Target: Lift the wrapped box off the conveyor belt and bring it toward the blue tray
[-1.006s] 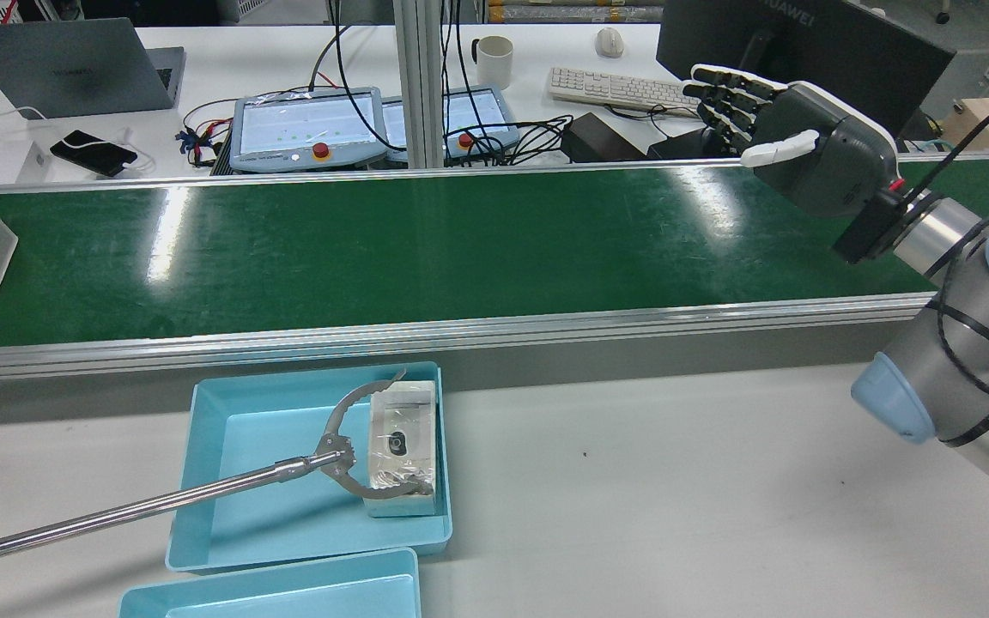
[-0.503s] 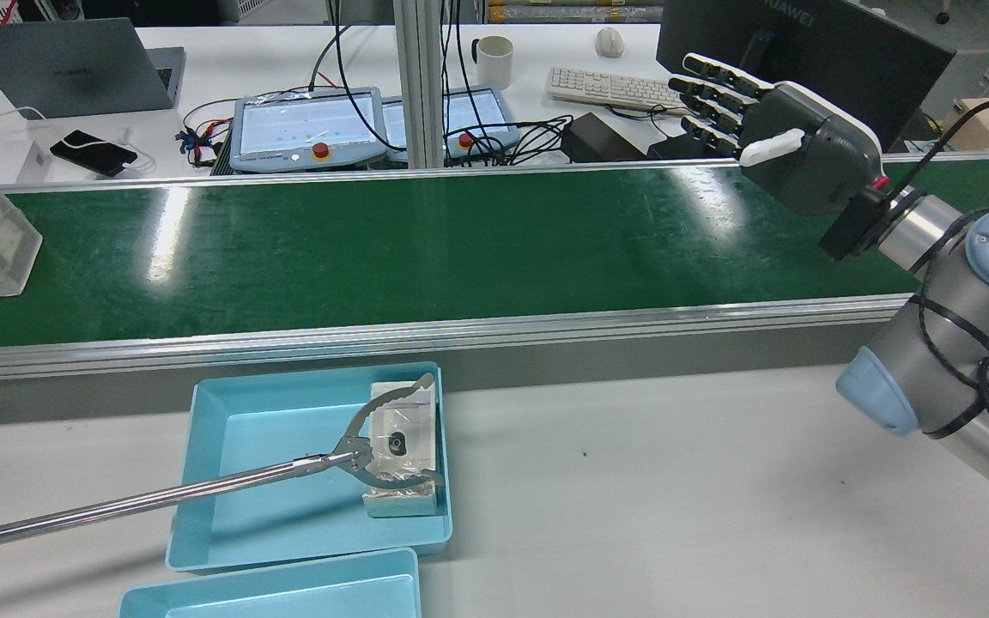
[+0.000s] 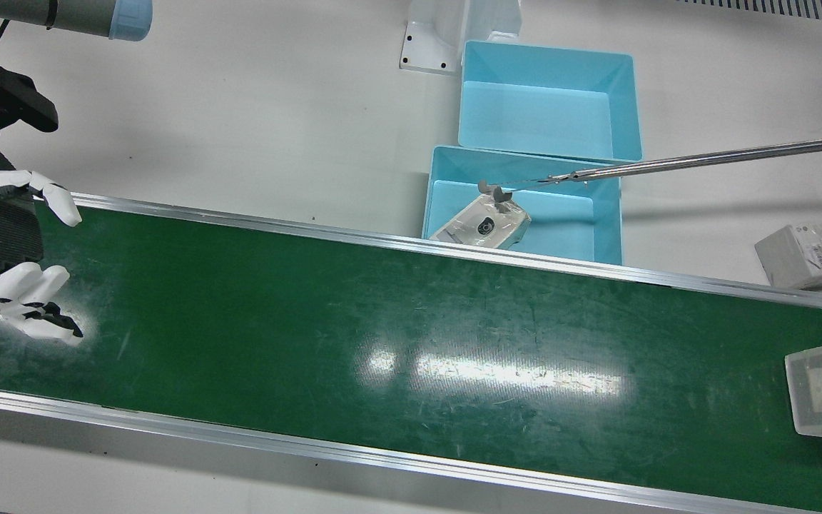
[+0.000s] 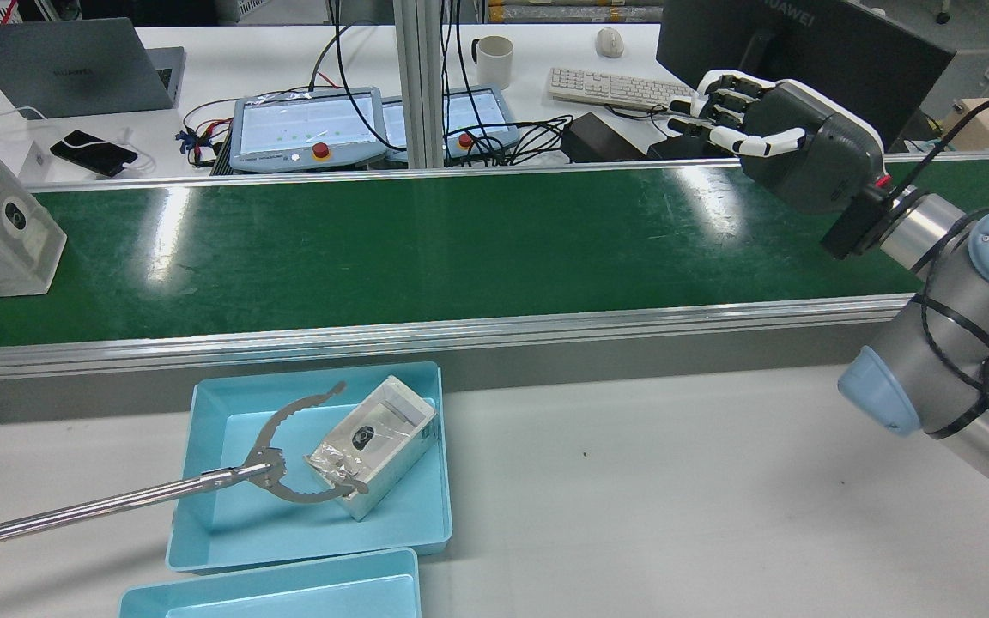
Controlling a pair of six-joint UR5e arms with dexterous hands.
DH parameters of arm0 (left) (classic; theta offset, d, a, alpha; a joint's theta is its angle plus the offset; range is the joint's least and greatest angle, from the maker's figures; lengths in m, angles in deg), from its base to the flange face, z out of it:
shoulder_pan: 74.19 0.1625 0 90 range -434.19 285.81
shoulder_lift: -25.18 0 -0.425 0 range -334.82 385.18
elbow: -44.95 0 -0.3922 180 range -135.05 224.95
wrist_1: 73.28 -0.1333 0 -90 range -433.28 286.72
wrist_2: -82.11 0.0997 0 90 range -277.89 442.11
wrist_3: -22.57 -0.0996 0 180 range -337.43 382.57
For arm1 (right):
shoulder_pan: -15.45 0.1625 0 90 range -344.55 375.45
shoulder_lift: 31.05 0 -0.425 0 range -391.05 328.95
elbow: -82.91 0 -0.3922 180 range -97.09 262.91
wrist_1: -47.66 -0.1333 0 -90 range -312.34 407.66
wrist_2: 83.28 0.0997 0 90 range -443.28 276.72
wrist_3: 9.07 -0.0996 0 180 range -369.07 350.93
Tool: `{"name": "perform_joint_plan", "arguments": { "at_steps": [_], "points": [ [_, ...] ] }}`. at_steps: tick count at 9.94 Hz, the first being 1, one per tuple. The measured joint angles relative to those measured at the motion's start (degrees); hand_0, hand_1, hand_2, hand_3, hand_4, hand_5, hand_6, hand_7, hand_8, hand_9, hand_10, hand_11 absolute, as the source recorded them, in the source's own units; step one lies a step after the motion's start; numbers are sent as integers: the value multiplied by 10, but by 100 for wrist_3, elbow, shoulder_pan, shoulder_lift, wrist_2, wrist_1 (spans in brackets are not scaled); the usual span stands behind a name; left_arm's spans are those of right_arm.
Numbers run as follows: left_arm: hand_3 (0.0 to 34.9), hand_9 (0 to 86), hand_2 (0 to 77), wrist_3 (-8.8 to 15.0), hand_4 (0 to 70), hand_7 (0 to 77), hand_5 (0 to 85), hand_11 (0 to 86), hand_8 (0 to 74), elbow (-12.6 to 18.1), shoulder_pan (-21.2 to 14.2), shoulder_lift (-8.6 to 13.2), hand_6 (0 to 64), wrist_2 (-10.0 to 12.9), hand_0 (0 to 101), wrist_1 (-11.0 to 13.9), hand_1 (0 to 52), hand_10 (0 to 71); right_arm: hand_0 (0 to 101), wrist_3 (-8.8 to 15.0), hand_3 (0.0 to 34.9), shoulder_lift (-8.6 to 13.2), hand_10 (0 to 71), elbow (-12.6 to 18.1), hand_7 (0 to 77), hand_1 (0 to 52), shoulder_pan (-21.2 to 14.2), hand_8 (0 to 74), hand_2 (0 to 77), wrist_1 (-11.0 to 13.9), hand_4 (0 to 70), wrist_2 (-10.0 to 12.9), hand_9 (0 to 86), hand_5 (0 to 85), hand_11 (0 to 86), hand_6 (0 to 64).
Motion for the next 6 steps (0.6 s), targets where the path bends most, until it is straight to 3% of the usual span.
{"name": "perform_joint_plan", "arguments": {
  "at_steps": [1, 2, 3, 4, 5, 6],
  "points": [
    [0, 0, 11, 0, 0, 5, 11, 0, 5, 0, 0, 0, 0, 0, 0, 0, 0, 5, 541, 7, 38, 5, 98, 0, 420, 213, -7, 55, 398, 0, 147, -13, 202, 344, 131, 153],
    [0, 0, 5, 0, 0, 5, 11, 0, 5, 0, 0, 0, 0, 0, 0, 0, 0, 0, 541, 7, 38, 8, 98, 0, 420, 213, -9, 55, 398, 5, 147, -22, 202, 344, 131, 153],
    [0, 0, 5, 0, 0, 5, 11, 0, 5, 0, 0, 0, 0, 0, 0, 0, 0, 0, 524, 2, 79, 5, 0, 0, 327, 284, -9, 38, 295, 6, 82, -29, 49, 235, 38, 49],
    [0, 5, 11, 0, 0, 5, 5, 0, 5, 0, 0, 0, 0, 0, 0, 0, 0, 5, 524, -6, 79, 6, 0, 0, 327, 284, -10, 38, 295, 5, 82, -37, 49, 235, 38, 49],
    [0, 5, 5, 0, 0, 5, 11, 0, 5, 0, 0, 0, 0, 0, 0, 0, 0, 5, 554, -12, 57, 11, 147, -1, 278, 355, -12, 245, 502, 3, 245, -43, 136, 333, 136, 169],
    [0, 5, 5, 0, 0, 5, 11, 0, 5, 0, 0, 0, 0, 0, 0, 0, 0, 0, 553, -16, 86, 16, 256, -1, 256, 256, -13, 164, 485, 6, 158, -43, 147, 278, 229, 125]
  ]
}}
